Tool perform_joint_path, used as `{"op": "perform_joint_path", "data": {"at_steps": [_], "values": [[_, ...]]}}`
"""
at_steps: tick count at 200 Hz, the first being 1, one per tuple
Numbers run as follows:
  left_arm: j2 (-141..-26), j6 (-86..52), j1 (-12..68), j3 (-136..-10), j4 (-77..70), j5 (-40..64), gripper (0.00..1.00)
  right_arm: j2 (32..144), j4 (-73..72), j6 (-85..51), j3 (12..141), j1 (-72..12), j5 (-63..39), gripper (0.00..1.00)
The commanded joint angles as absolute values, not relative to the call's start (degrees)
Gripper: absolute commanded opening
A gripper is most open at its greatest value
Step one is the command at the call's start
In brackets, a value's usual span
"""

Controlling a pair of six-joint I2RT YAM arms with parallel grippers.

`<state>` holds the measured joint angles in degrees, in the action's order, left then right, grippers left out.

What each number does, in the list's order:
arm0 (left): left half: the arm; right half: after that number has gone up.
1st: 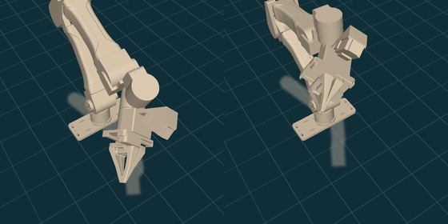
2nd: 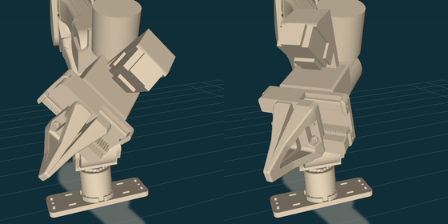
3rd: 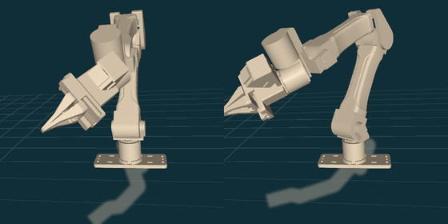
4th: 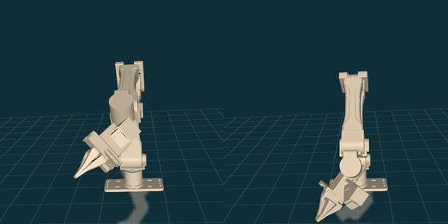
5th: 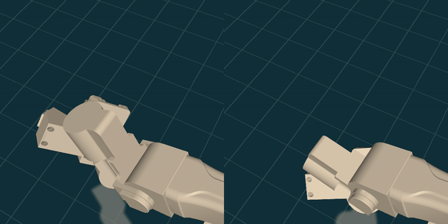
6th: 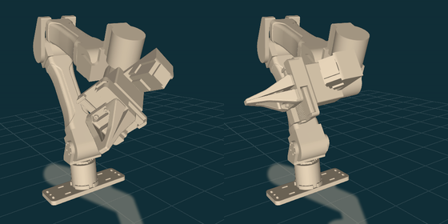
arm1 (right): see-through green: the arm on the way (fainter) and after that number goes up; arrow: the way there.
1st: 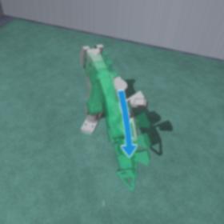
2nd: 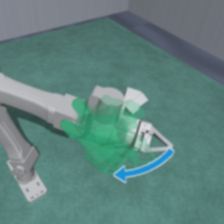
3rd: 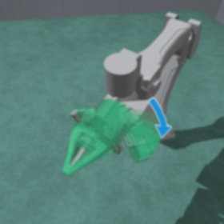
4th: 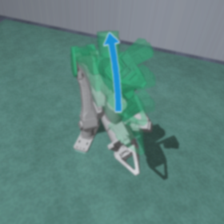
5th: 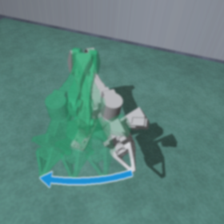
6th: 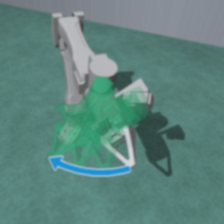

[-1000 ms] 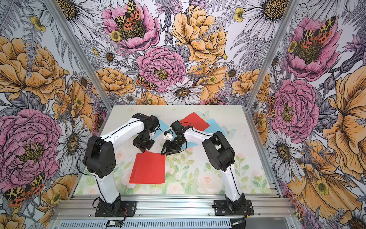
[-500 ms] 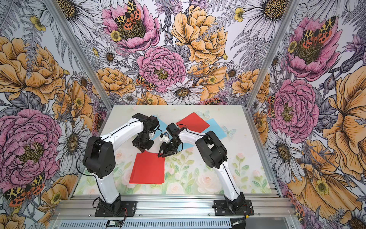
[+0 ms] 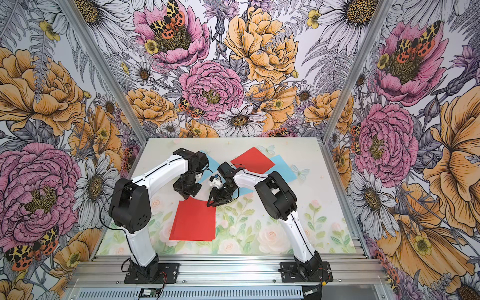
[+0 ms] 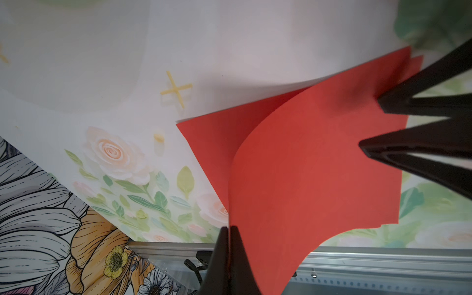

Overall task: Sort the scattered colored papers by color
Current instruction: Place the colored paper.

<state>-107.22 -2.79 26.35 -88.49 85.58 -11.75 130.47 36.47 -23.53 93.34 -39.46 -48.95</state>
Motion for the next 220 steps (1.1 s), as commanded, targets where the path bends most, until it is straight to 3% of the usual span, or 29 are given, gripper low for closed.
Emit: {"op": "perform_joint_path", "data": {"at_steps": [1, 220], "values": [[-107.20, -2.63, 26.09, -89.46, 85.91, -15.97, 0.00, 131.48, 35.68, -23.60, 92.90, -39.68, -47.71, 0.40], [-113.86, -3.96, 26.84, -91.88, 86.13, -21.18, 0.00, 132.47, 35.77, -24.52, 93.54, -39.64, -48.52, 0.41]]}}
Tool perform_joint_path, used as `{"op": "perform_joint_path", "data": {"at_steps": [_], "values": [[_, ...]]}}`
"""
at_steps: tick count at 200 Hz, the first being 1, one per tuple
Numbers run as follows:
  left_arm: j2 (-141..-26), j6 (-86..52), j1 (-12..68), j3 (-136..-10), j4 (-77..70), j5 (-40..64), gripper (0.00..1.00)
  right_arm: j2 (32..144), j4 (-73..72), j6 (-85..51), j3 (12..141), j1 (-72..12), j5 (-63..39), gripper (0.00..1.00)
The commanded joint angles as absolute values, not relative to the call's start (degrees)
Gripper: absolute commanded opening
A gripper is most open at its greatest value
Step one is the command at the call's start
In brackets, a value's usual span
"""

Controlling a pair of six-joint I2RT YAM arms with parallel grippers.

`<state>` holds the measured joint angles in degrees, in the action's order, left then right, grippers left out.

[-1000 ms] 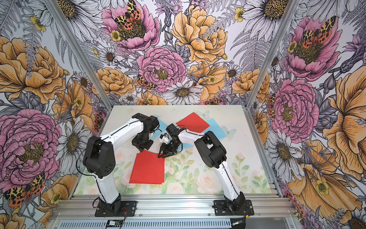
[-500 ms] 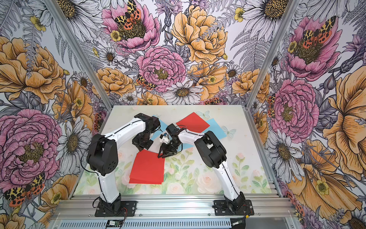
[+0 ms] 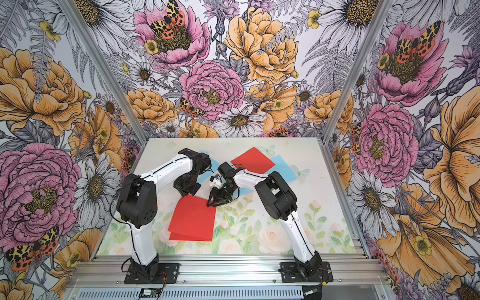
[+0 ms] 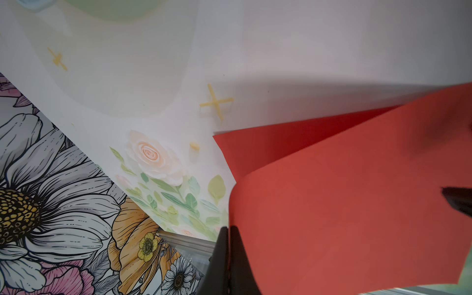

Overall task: Sort the scattered colored papers by color
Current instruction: Place the colored paper.

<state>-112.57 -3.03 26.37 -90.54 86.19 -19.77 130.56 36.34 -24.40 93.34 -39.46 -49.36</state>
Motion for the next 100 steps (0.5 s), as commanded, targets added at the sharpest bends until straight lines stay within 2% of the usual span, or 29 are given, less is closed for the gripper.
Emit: {"op": "perform_joint_path", "data": {"at_steps": [1, 11, 21, 38, 81, 100], "values": [[-113.84, -3.96, 26.87, -91.86, 86.13, -21.14, 0.00, 132.46, 35.77, -24.52, 93.57, -39.69, -48.52, 0.41], [-114.16, -4.04, 26.95, -91.84, 86.16, -21.17, 0.00, 132.54, 35.77, -24.51, 93.60, -39.64, -48.60, 0.41], [-114.51, -4.15, 27.07, -91.93, 86.22, -21.72, 0.18, 132.54, 35.77, -24.46, 93.60, -39.64, -48.52, 0.41], [-114.99, -4.55, 27.07, -92.26, 86.63, -23.24, 0.31, 132.54, 35.77, -24.44, 93.61, -39.64, -48.56, 0.41], [-115.22, -7.82, 26.92, -96.72, 90.35, -33.59, 0.39, 132.63, 35.77, -24.46, 93.57, -39.48, -48.60, 0.41], [-114.49, -9.64, 26.03, -100.44, 91.58, -34.74, 0.40, 132.58, 35.86, -24.46, 93.48, -39.38, -48.54, 0.41]]}}
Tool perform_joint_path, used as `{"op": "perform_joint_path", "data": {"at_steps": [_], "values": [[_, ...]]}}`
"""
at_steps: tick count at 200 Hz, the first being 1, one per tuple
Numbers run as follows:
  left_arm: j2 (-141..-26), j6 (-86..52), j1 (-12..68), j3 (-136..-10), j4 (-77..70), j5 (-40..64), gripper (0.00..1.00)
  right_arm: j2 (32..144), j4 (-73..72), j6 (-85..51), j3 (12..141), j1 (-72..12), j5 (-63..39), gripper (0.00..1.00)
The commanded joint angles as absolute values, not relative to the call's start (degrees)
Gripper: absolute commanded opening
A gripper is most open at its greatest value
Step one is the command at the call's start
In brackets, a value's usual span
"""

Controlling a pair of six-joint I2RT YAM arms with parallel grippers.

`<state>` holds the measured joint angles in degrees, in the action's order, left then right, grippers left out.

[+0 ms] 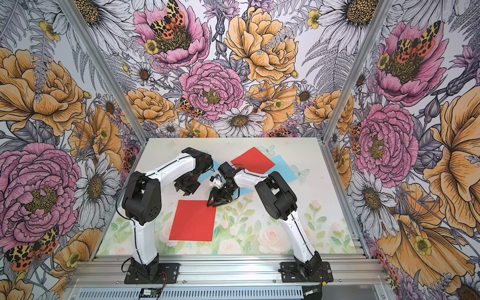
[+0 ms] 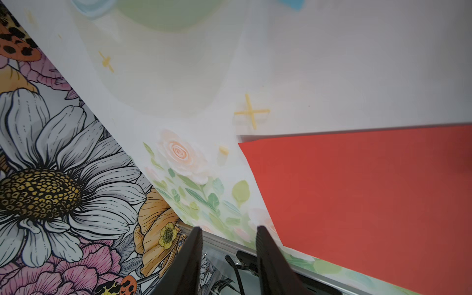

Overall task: Sort the scattered colored papers by color
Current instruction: Place the colored paper, then pick up the colored paper from the center of the board.

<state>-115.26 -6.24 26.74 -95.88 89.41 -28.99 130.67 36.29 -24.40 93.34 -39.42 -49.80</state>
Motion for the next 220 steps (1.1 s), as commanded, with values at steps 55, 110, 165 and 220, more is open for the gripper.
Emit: {"op": "perform_joint_path", "data": {"at_steps": [55, 110, 165, 220], "values": [[-106.45, -13.49, 21.48, -101.81, 76.11, -12.91, 0.43, 130.43, 36.42, -25.43, 94.26, -38.60, -48.58, 0.45], [-108.85, -17.48, 21.02, -105.13, 63.24, 5.20, 0.48, 125.80, 39.19, -26.71, 99.44, -33.57, -47.25, 0.46], [-119.28, -17.18, 21.76, -119.56, 63.26, 11.33, 0.45, 129.13, 43.88, -24.96, 108.91, -23.83, -45.83, 0.47], [-138.58, -18.20, 22.54, -145.71, 63.21, 19.49, 0.42, 136.95, 45.00, -25.19, 120.71, -15.74, -37.90, 0.46]]}}
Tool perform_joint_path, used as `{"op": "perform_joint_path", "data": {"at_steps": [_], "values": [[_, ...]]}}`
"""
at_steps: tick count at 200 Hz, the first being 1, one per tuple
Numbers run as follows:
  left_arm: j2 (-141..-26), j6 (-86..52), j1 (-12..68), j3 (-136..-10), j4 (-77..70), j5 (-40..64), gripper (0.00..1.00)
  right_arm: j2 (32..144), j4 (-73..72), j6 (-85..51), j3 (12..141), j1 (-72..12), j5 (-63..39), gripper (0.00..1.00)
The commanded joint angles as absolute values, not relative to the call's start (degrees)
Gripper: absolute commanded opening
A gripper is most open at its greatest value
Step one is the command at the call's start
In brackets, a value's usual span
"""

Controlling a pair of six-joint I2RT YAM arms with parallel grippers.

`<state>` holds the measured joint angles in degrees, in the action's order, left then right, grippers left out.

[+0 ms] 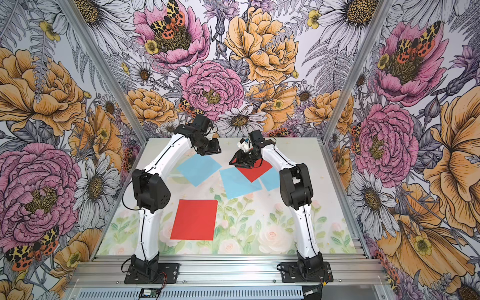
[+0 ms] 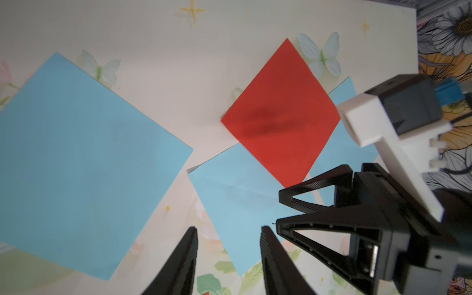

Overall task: Sort the scattered colored papers by color
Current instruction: Pick up the colored paper from the center of the board.

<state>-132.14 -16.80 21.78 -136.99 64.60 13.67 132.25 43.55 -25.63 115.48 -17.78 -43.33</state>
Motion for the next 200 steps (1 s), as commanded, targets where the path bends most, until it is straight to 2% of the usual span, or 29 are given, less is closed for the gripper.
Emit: {"op": "perform_joint_path", "data": {"at_steps": [1, 24, 48, 106, 148, 200], "values": [[-138.99, -18.37, 22.57, -146.11, 63.20, 19.50, 0.42, 137.16, 45.00, -25.25, 121.00, -15.56, -37.76, 0.46], [-145.56, -21.13, 22.51, -154.03, 63.14, 19.89, 0.37, 141.71, 45.08, -26.17, 127.53, -13.22, -37.64, 0.40], [-149.84, -24.67, 22.98, -157.51, 63.16, 20.58, 0.36, 144.65, 46.18, -27.68, 130.48, -10.99, -37.40, 0.36], [-151.74, -21.31, 25.48, -150.77, 63.19, 12.56, 0.39, 142.06, 48.86, -23.04, 122.57, -7.70, -28.83, 0.38], [-154.04, -21.28, 25.33, -151.35, 63.17, 8.64, 0.41, 140.98, 50.26, -20.34, 120.64, -6.22, -24.02, 0.38], [-157.04, -21.61, 24.53, -152.39, 63.17, 6.44, 0.42, 141.06, 51.87, -19.88, 120.80, -3.31, -22.70, 0.39]]}}
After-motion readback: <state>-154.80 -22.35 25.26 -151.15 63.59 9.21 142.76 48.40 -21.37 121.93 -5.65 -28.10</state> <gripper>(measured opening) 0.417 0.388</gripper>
